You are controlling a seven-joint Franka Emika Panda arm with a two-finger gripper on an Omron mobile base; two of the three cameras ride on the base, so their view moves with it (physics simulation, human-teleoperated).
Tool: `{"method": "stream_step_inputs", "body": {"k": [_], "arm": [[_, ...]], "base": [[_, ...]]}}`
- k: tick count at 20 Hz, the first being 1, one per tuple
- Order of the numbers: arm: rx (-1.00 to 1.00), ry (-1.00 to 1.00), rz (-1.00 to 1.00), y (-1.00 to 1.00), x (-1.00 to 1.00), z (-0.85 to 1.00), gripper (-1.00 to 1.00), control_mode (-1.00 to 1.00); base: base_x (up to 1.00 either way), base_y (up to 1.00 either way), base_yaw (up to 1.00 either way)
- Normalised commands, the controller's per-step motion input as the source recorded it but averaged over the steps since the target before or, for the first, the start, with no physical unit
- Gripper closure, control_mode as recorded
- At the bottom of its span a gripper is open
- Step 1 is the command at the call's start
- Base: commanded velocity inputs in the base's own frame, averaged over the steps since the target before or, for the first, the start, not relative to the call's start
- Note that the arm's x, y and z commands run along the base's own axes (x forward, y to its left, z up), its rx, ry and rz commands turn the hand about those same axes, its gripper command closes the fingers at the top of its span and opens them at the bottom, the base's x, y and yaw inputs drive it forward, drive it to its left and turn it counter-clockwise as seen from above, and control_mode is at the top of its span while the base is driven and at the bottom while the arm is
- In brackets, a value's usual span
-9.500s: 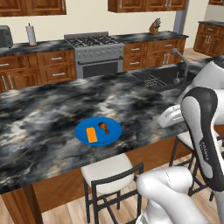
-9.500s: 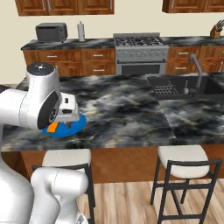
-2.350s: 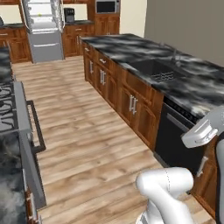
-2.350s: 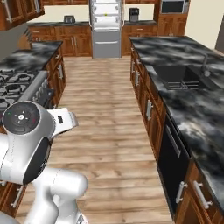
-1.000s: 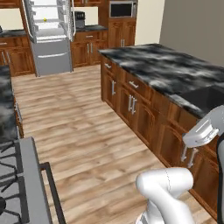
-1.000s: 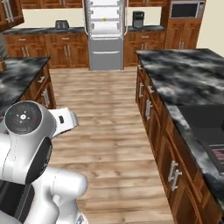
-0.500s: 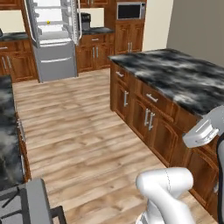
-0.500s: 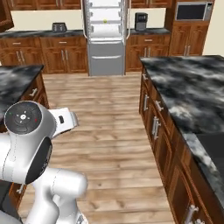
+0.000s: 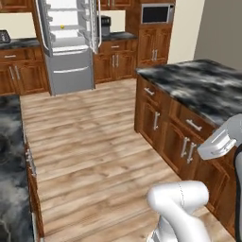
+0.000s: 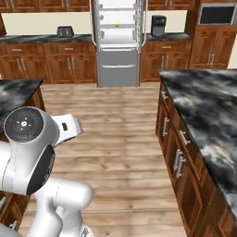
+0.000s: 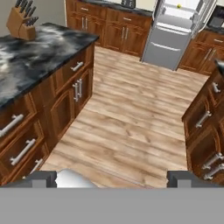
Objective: Take the cheese, chicken drumstick, and lemon from the fridge and place them on the plate on the dining counter to create an appetizer plate.
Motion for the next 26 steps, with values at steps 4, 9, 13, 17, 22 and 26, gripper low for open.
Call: {"method": "stream_step_inputs", "body": {"k": [4,9,13,17,22,26], "arm": [[0.0,0.0,0.0,0.0,0.0,0.0,-1.0,1.0],[0.0,0.0,0.0,0.0,0.0,0.0,-1.0,1.0],[0.0,0.0,0.0,0.0,0.0,0.0,-1.0,1.0],[0.0,0.0,0.0,0.0,0.0,0.0,-1.0,1.0],[0.0,0.0,0.0,0.0,0.0,0.0,-1.0,1.0],[0.0,0.0,0.0,0.0,0.0,0.0,-1.0,1.0]], "base": [[1.0,0.12,0.11],[1.0,0.04,0.03],[1.0,0.07,0.0],[1.0,0.14,0.0],[1.0,0.24,0.0],[1.0,0.24,0.0]]}}
